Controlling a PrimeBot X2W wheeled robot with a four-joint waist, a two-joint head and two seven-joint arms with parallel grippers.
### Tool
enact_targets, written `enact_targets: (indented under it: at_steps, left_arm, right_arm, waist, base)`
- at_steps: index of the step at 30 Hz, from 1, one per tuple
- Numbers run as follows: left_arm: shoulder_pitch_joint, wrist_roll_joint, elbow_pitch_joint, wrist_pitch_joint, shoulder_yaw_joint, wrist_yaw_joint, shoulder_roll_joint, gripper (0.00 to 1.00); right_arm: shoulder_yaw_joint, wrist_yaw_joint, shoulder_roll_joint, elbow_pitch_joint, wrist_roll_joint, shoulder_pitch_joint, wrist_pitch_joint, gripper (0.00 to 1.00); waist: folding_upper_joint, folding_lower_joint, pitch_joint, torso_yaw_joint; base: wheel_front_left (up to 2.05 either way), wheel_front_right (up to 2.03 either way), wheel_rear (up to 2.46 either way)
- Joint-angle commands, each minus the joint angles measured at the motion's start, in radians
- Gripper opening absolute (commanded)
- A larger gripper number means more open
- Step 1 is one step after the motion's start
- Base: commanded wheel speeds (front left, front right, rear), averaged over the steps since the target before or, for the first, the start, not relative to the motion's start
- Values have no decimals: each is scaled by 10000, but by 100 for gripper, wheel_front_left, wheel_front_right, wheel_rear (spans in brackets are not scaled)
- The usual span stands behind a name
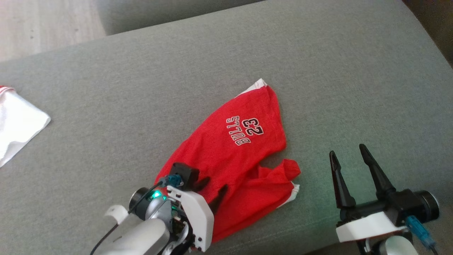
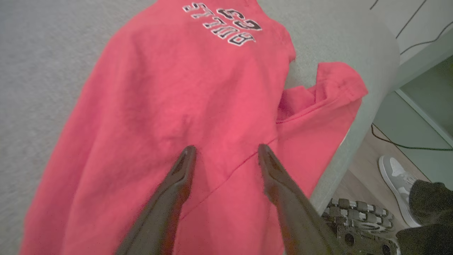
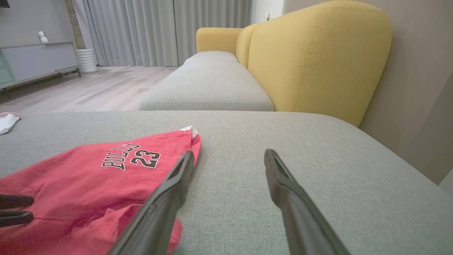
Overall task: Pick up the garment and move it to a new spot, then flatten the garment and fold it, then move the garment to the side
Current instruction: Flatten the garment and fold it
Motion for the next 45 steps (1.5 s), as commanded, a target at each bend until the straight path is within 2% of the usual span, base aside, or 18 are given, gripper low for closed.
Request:
enact_targets:
  at_steps: [1, 3, 4, 5, 10, 16, 25, 26, 27, 28, 29, 33, 37, 38, 39, 40, 43, 45]
  left_arm:
    - [-554, 25, -75, -11, 263, -124, -4, 30]
    - [-645, -60, 178, 13, 230, -300, -107, 18]
    - [-695, -76, 281, 54, 204, -350, -139, 2]
    - [-751, -50, 394, 84, 175, -372, -144, 0]
    - [-946, -90, 981, 161, 104, -578, -214, 0]
    - [-1533, 27, 1508, -708, 724, -227, -416, 0]
    - [-2338, 160, 2535, -1659, 1322, 21, -619, 0]
    - [-2370, 164, 2572, -1630, 1309, 26, -627, 12]
    - [-2403, 183, 2591, -1605, 1302, 49, -609, 47]
    - [-2443, 230, 2605, -1571, 1286, 92, -558, 97]
    - [-2475, 242, 2610, -1527, 1294, 130, -510, 100]
    - [-2594, 100, 2687, -1239, 1406, 158, -327, 100]
    - [-2597, -291, 2883, -402, 1217, -326, -315, 100]
    - [-2592, -370, 2908, -284, 1174, -448, -345, 97]
    - [-2576, -491, 2908, -215, 1174, -571, -407, 17]
    - [-2582, -542, 2922, -172, 1154, -651, -443, 0]
    - [-2727, -568, 3006, -354, 1232, -713, -519, 0]
    - [-3176, -416, 3186, -1068, 1650, -437, -460, 0]
  right_arm:
    - [186, -7, -159, -296, 28, -397, -107, 100]
    - [180, -7, -143, -290, 40, -423, -107, 100]
    - [169, -7, -136, -287, 47, -432, -107, 100]
    - [156, -7, -128, -285, 51, -439, -107, 100]
    - [185, -7, -91, -256, 49, -472, -107, 100]
    - [218, -7, -60, -243, 74, -538, -107, 100]
    - [274, -7, -27, -198, 107, -613, -107, 100]
    - [249, -7, -23, -201, 108, -603, -107, 100]
    - [242, -7, -20, -205, 110, -590, -107, 100]
    - [241, -7, -18, -206, 111, -576, -107, 100]
    - [238, -7, -15, -206, 111, -565, -107, 100]
    - [235, -7, -4, -205, 113, -550, -107, 100]
    - [266, -7, 6, -196, 133, -574, -107, 100]
    - [283, -7, 8, -194, 137, -588, -107, 100]
    - [297, -7, 10, -191, 140, -603, -107, 100]
    - [300, -7, 12, -188, 143, -618, -107, 100]
    - [302, -7, 17, -188, 150, -673, -107, 100]
    - [341, -7, 22, -191, 168, -767, -107, 100]
  waist:
    - [0, 0, 103, -108]
    - [0, 0, 130, -175]
    - [0, 0, 139, -193]
    - [0, 0, 148, -209]
    - [0, 0, 143, -271]
    - [0, 0, 169, -357]
    - [0, 0, 244, -644]
    - [0, 0, 242, -668]
    - [0, 0, 237, -693]
    - [0, 0, 237, -716]
    - [0, 0, 241, -731]
    - [0, 0, 260, -769]
    - [0, 0, 304, -788]
    - [0, 0, 319, -798]
    - [0, 0, 336, -808]
    - [0, 0, 353, -815]
    - [0, 0, 441, -840]
    - [0, 0, 575, -896]
  base:
    - [0, 0, 0]
    - [0, 0, 0]
    - [0, 0, 0]
    - [0, 0, 0]
    - [0, 0, 0]
    - [0, 0, 0]
    - [0, 0, 0]
    - [0, 0, 0]
    - [0, 0, 0]
    - [0, 0, 0]
    - [0, 0, 0]
    - [0, 0, 0]
    - [0, 0, 0]
    - [0, 0, 0]
    - [0, 0, 0]
    - [0, 0, 0]
    - [0, 0, 0]
    - [0, 0, 0]
